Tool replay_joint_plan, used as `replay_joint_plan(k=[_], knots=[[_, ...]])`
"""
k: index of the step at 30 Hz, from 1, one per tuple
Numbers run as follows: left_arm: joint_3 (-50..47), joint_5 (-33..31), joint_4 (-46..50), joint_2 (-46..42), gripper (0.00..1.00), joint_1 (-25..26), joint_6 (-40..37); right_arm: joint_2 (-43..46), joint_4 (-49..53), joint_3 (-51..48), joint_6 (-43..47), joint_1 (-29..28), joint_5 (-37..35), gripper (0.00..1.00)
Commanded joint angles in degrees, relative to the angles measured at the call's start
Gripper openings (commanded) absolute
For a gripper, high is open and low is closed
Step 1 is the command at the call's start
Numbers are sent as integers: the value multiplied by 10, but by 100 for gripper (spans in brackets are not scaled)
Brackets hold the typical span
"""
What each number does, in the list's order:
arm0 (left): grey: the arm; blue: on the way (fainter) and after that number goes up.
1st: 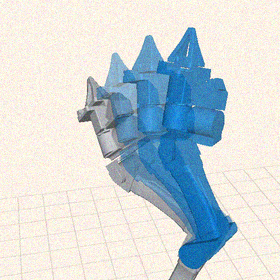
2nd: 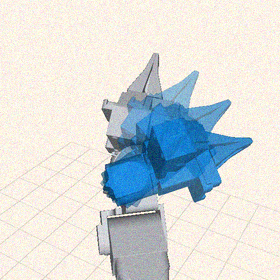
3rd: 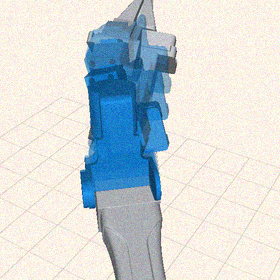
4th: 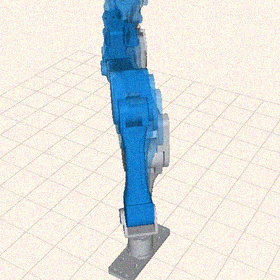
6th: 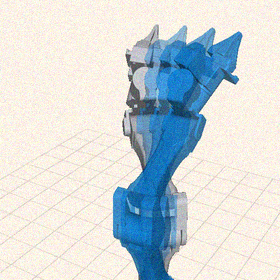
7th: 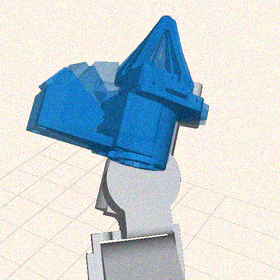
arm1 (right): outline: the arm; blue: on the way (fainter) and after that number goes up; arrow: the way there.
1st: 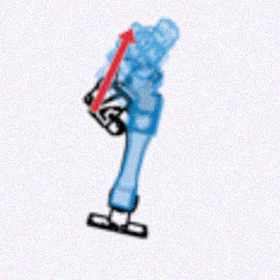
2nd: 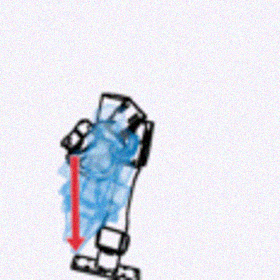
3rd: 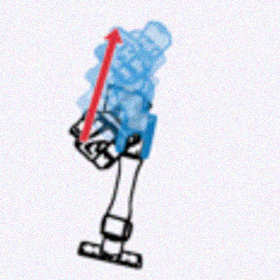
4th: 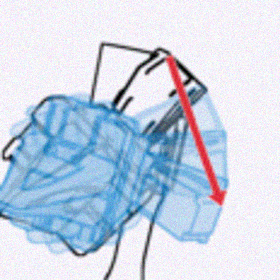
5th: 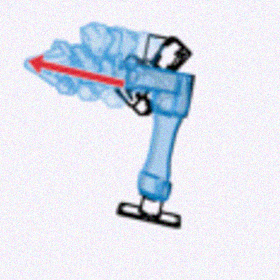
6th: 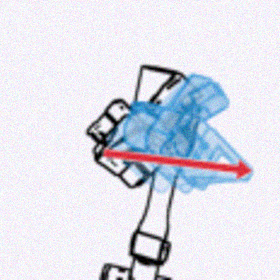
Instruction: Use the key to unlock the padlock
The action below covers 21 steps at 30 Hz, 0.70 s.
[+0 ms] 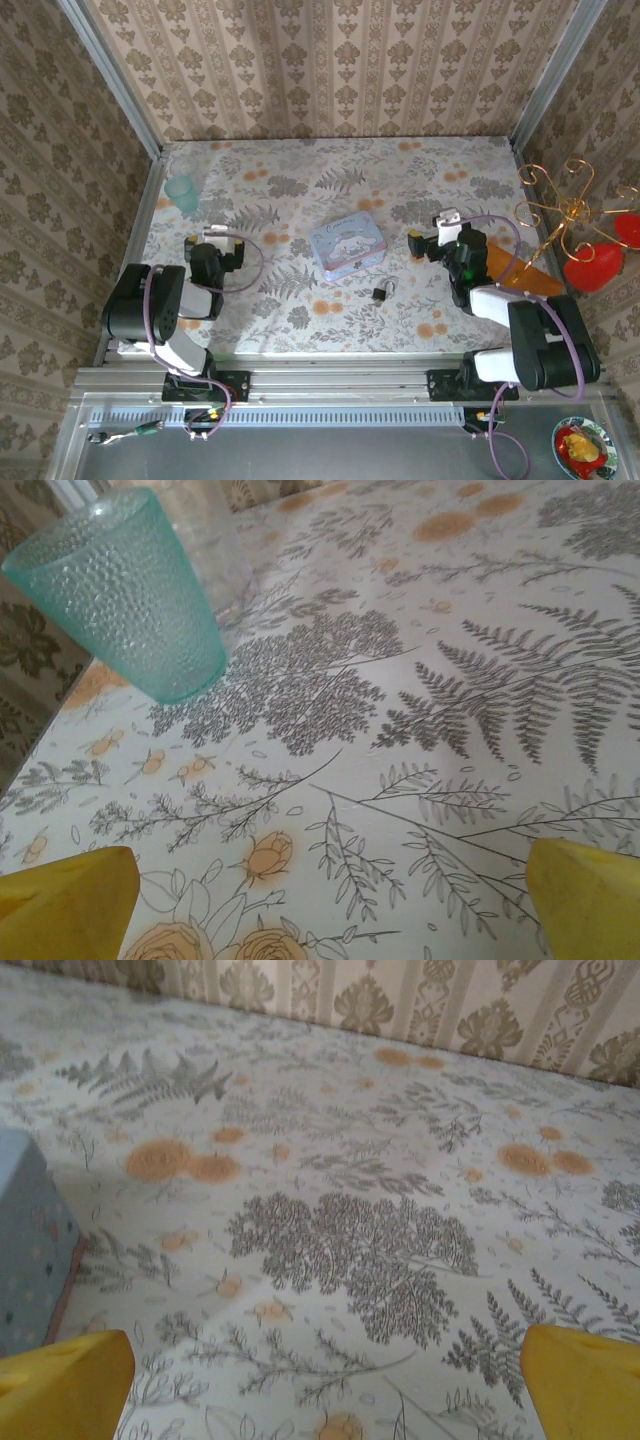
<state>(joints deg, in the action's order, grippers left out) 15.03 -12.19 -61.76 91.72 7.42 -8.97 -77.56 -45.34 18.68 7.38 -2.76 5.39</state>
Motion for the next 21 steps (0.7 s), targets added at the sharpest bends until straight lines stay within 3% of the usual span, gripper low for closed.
replay_joint_plan(k=[1,6,9,15,21], knots=[[52,-12,38,-19,100,-24,45,-39,-70,-5,-37,18,43,100],[58,-12,51,-21,100,-35,56,-52,-57,9,-45,20,29,100],[58,-12,50,-21,100,-34,55,-108,-133,3,-62,21,-5,100],[58,-16,48,-20,100,-31,53,-103,-32,51,-94,19,-96,100],[58,-14,50,-20,100,-33,55,-98,-30,48,-94,19,-96,100]])
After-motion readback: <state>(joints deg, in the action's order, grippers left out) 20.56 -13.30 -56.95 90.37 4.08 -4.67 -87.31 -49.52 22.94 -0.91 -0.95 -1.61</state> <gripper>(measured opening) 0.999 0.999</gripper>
